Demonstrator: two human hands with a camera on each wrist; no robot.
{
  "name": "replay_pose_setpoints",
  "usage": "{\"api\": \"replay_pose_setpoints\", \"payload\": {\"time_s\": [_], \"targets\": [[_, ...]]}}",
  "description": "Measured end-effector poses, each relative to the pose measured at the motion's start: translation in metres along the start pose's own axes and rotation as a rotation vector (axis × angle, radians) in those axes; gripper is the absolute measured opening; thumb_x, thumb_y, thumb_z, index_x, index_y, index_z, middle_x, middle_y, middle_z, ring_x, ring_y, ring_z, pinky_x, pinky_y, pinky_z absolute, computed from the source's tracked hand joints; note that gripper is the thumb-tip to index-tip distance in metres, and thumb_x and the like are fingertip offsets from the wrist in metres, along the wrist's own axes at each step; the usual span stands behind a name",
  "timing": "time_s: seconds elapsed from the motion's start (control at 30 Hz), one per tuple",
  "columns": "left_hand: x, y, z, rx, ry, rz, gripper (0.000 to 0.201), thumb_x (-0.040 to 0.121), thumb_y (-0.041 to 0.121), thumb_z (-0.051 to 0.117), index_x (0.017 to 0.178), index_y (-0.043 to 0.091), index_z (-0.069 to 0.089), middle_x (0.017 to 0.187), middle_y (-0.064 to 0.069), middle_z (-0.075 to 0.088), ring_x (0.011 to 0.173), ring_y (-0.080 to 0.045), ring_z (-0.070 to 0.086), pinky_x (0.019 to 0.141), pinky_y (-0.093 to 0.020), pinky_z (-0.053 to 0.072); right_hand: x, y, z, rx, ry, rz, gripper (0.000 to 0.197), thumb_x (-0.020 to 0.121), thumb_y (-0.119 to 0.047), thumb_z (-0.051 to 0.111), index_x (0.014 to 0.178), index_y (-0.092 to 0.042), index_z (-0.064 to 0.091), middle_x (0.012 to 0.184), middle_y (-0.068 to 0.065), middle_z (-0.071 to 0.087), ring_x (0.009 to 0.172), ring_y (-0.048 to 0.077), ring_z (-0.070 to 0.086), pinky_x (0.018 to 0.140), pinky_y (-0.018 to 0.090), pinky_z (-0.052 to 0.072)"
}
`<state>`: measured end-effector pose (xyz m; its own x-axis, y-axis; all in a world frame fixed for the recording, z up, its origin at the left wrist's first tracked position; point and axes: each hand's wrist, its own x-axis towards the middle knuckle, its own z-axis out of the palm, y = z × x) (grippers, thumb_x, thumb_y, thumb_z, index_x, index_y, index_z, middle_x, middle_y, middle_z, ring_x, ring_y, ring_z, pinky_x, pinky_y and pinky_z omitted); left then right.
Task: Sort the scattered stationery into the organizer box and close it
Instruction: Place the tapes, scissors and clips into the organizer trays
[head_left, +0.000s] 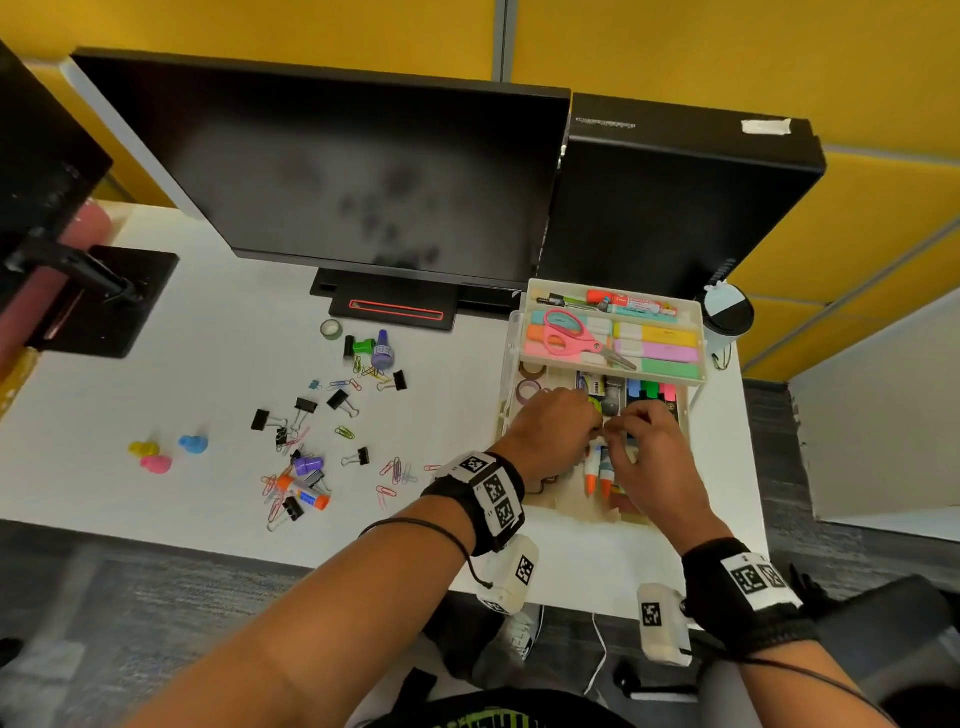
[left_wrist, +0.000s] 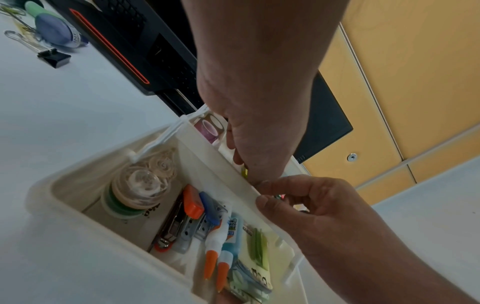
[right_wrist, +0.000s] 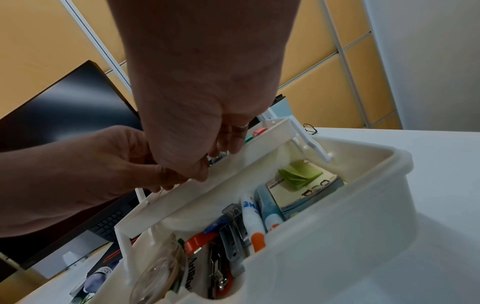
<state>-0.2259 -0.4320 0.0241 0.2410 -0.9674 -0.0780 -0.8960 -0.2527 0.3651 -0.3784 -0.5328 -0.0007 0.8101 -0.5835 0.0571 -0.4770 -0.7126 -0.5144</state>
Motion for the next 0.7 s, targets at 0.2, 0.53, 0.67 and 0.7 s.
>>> {"api": "replay_pose_setpoints", "payload": {"time_s": [0.2, 0.53, 0.67, 0.7], "targets": [[-0.007, -0.011, 0.001, -0.119, 0.065, -0.004, 0.012, 0.086, 0.014, 0.070, 0.098, 0.015, 0.072, 0.099, -0.005, 0.058, 0.084, -0.026, 0.060, 0.066, -0.040, 0.054, -0.006, -0.011, 0.005, -0.002, -0.039, -0.024, 0.017, 0.090, -0.004, 0.073, 0.106, -0.007, 0.078, 0.111, 0.002, 0.051, 0.110, 0.017, 0.050, 0.097, 0.034, 0.047], [-0.078, -0.083, -0.029, -0.337, 0.178, -0.176, 0.022, 0.098, 0.019, 0.059, 0.117, 0.021, 0.070, 0.117, 0.004, 0.060, 0.100, -0.018, 0.062, 0.083, -0.033, 0.053, 0.025, -0.096, 0.036, 0.093, -0.027, -0.161, 0.018, 0.094, -0.007, 0.069, 0.110, -0.011, 0.076, 0.105, -0.004, 0.057, 0.094, 0.011, 0.056, 0.081, 0.025, 0.045], [-0.126, -0.136, -0.038, -0.312, 0.231, -0.342, 0.023, 0.097, 0.021, 0.061, 0.118, 0.023, 0.071, 0.120, 0.005, 0.062, 0.102, -0.016, 0.064, 0.086, -0.031, 0.054, 0.051, -0.147, 0.071, 0.123, -0.125, -0.207, 0.019, 0.097, -0.014, 0.067, 0.114, -0.017, 0.075, 0.109, -0.006, 0.060, 0.087, 0.006, 0.056, 0.079, 0.022, 0.041], [-0.138, -0.150, -0.041, -0.307, 0.242, -0.391, 0.023, 0.097, 0.021, 0.062, 0.117, 0.023, 0.072, 0.121, 0.005, 0.063, 0.103, -0.016, 0.064, 0.087, -0.031, 0.053, 0.059, -0.160, 0.081, 0.121, -0.165, -0.217, 0.021, 0.097, -0.016, 0.068, 0.117, -0.018, 0.073, 0.110, -0.005, 0.060, 0.084, 0.006, 0.057, 0.078, 0.022, 0.043]]}}
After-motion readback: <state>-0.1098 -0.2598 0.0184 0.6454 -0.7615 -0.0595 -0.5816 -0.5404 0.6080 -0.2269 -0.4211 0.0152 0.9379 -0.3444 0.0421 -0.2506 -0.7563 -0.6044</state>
